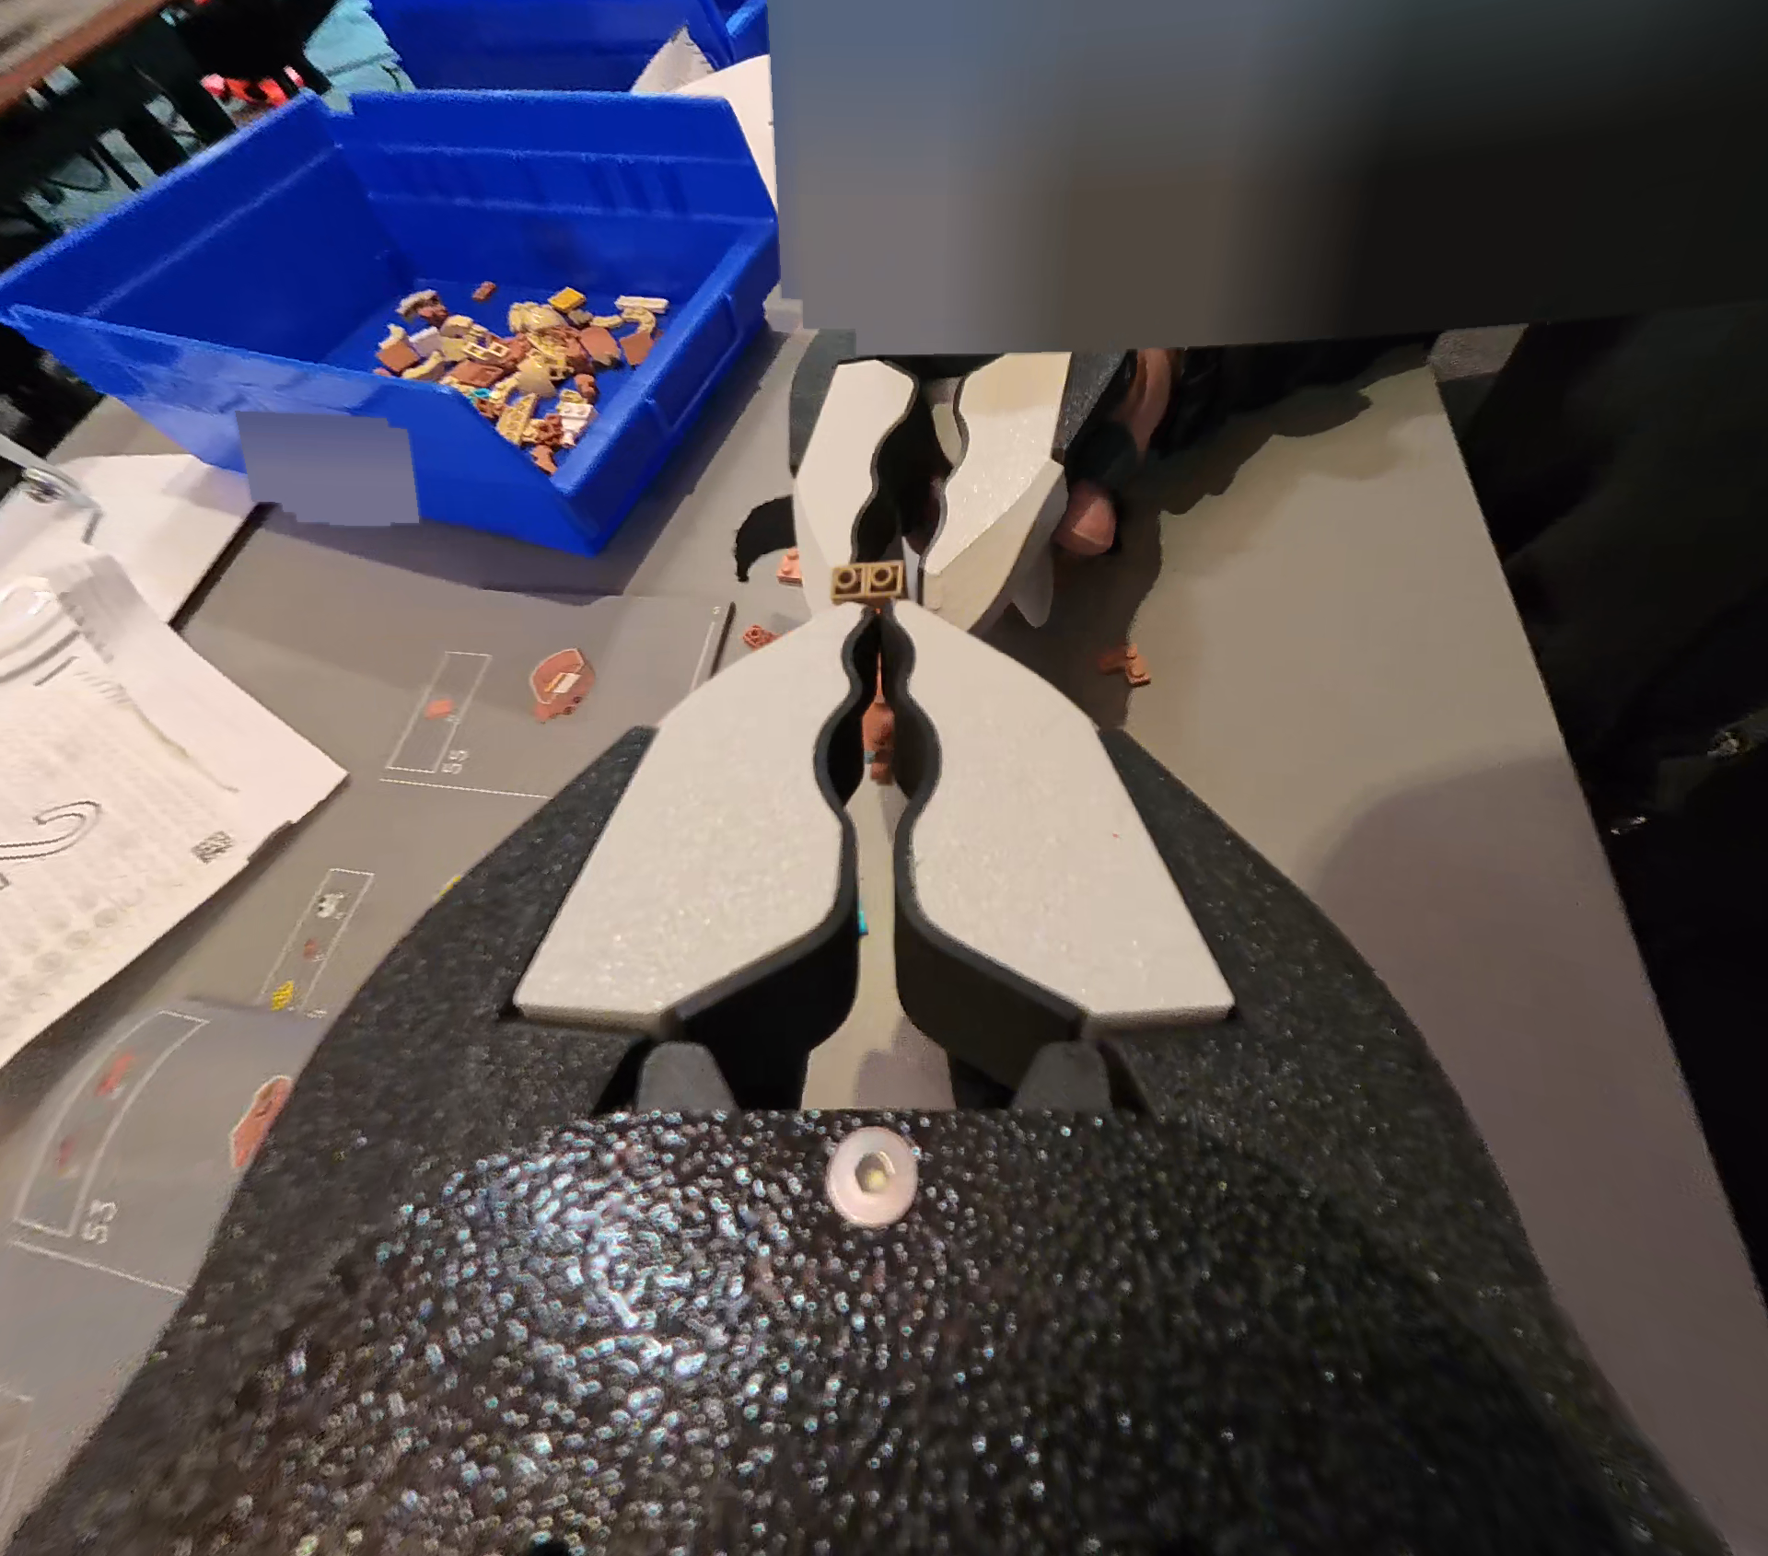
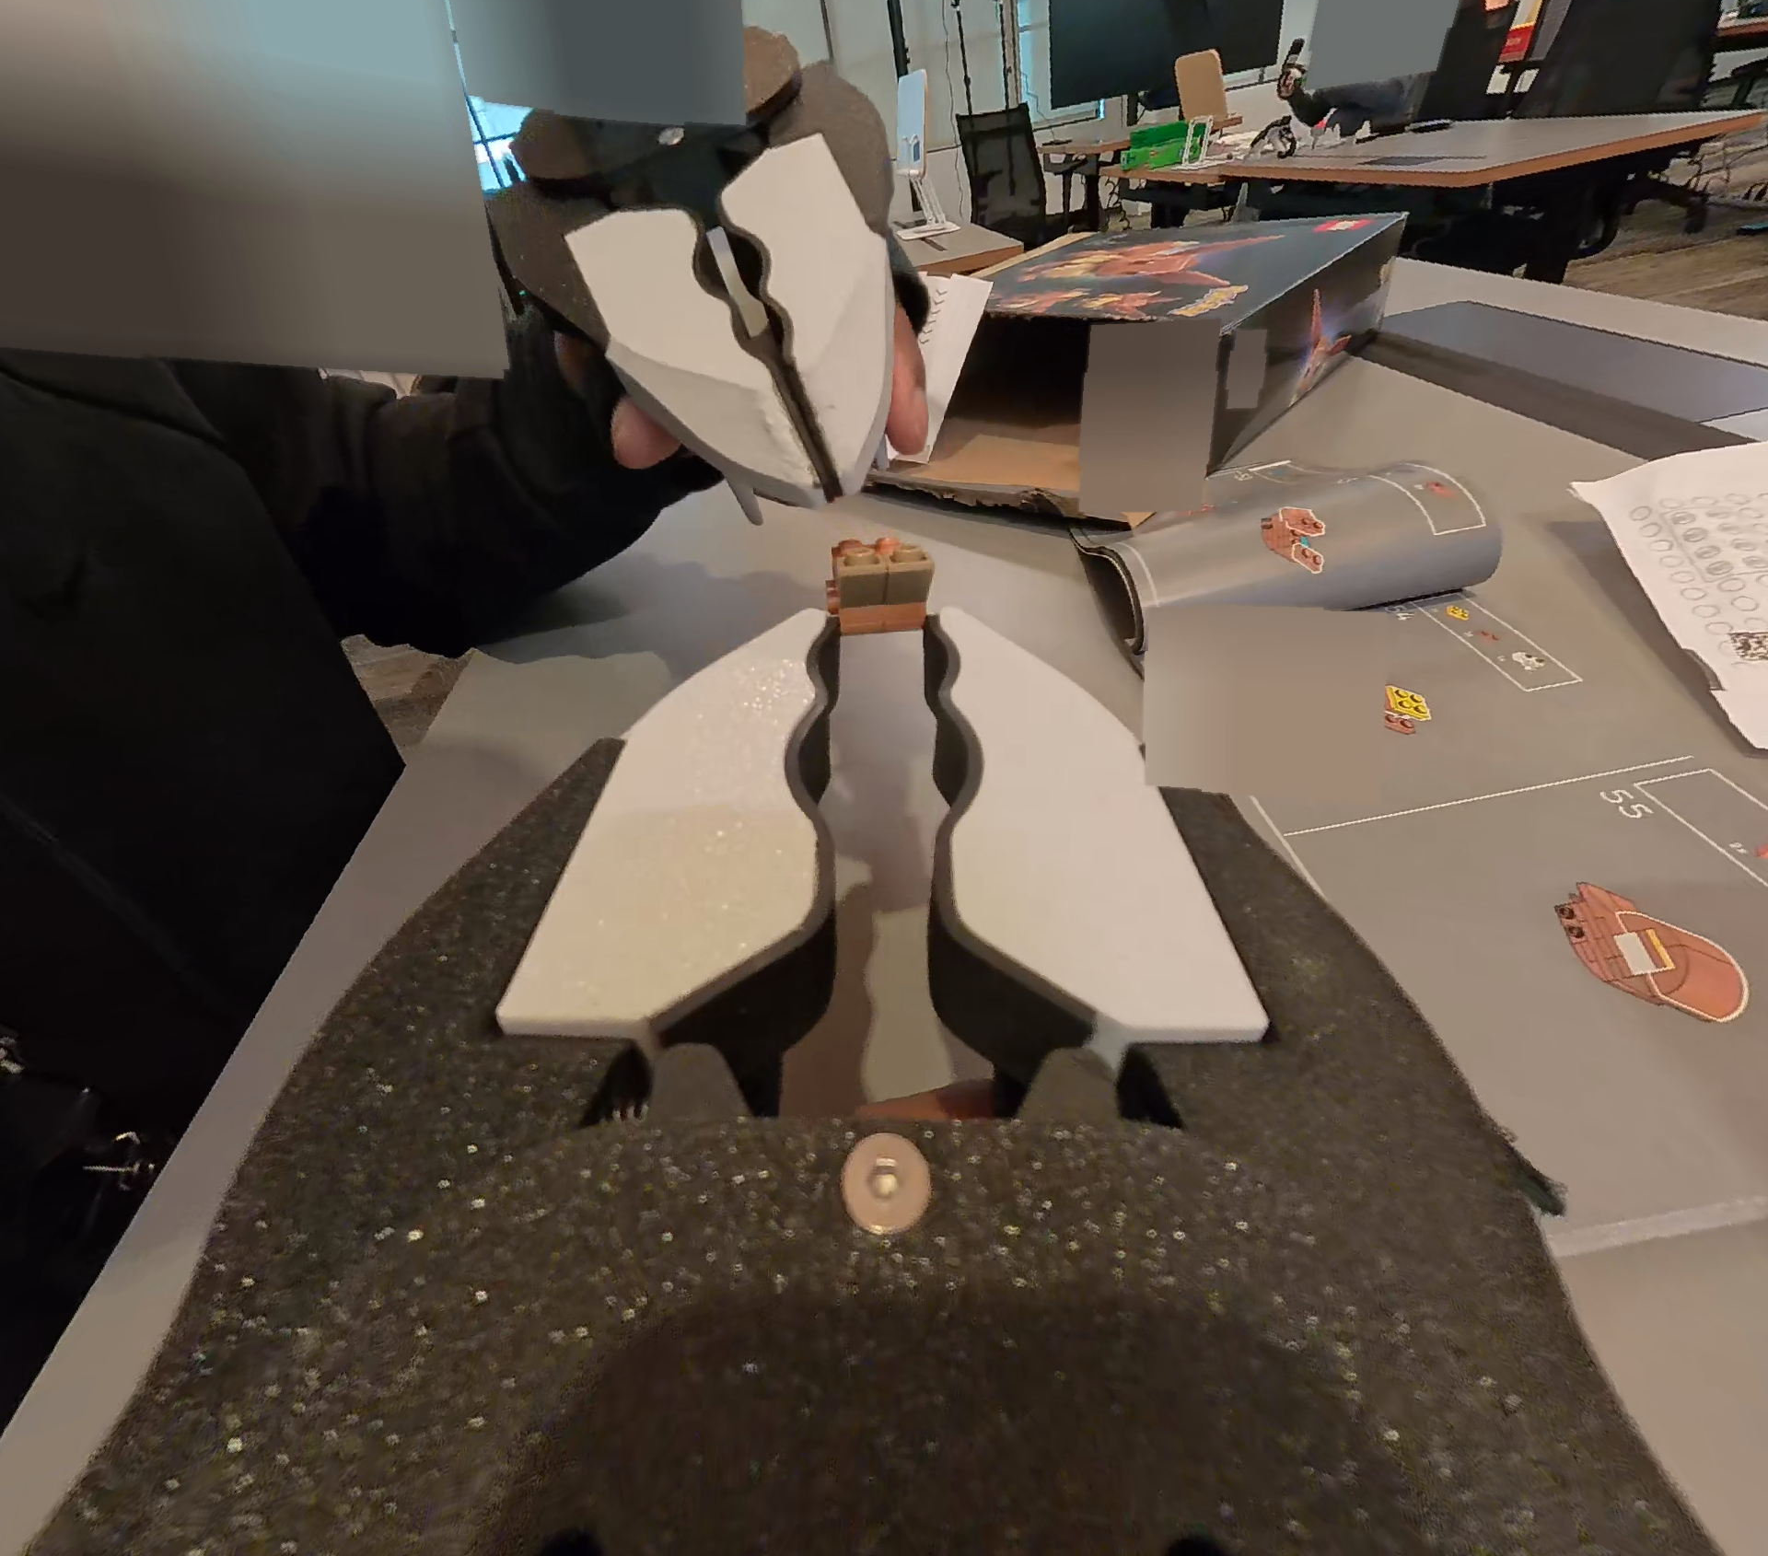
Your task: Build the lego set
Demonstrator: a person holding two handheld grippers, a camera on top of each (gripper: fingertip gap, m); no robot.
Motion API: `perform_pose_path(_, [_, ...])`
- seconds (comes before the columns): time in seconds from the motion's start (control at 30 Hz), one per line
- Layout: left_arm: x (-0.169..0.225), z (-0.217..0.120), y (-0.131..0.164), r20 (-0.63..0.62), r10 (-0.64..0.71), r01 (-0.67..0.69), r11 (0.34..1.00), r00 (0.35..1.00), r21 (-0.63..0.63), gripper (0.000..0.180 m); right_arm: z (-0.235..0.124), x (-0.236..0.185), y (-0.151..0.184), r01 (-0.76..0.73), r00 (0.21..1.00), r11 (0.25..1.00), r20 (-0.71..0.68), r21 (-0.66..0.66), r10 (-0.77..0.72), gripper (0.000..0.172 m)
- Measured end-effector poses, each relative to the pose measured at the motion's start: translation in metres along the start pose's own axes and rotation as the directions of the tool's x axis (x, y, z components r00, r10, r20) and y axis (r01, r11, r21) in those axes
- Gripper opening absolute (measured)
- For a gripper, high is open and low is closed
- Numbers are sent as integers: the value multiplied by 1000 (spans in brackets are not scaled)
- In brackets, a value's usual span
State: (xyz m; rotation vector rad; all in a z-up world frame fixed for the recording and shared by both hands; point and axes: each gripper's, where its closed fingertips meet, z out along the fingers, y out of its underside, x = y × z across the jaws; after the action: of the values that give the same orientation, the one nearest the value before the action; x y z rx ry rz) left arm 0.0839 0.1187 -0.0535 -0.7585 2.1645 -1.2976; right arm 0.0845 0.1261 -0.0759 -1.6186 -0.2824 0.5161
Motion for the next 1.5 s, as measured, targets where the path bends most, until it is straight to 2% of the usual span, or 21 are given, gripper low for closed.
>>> perform_pose_path(0.5, [5,11,17,-51,12,-19,992,999,-127,0,1,1,10,53,998,995,-21,-85,-55,16])
perform_pose_path(0.73, [8,10,24,-76,-6,-8,982,997,-188,0,3,1,17,137,988,979,-51,-154,-146,16])
perform_pose_path(1.13, [11,12,36,-71,-56,34,961,996,-273,0,5,6,27,315,925,903,-117,-294,-361,16])
perform_pose_path(1.33, [9,13,38,-45,-72,56,956,996,-288,0,5,9,28,337,905,883,-147,-325,-400,16])
perform_pose_path(1.5, [10,14,43,-27,-77,64,945,997,-322,0,5,10,32,395,864,839,-159,-375,-478,16])
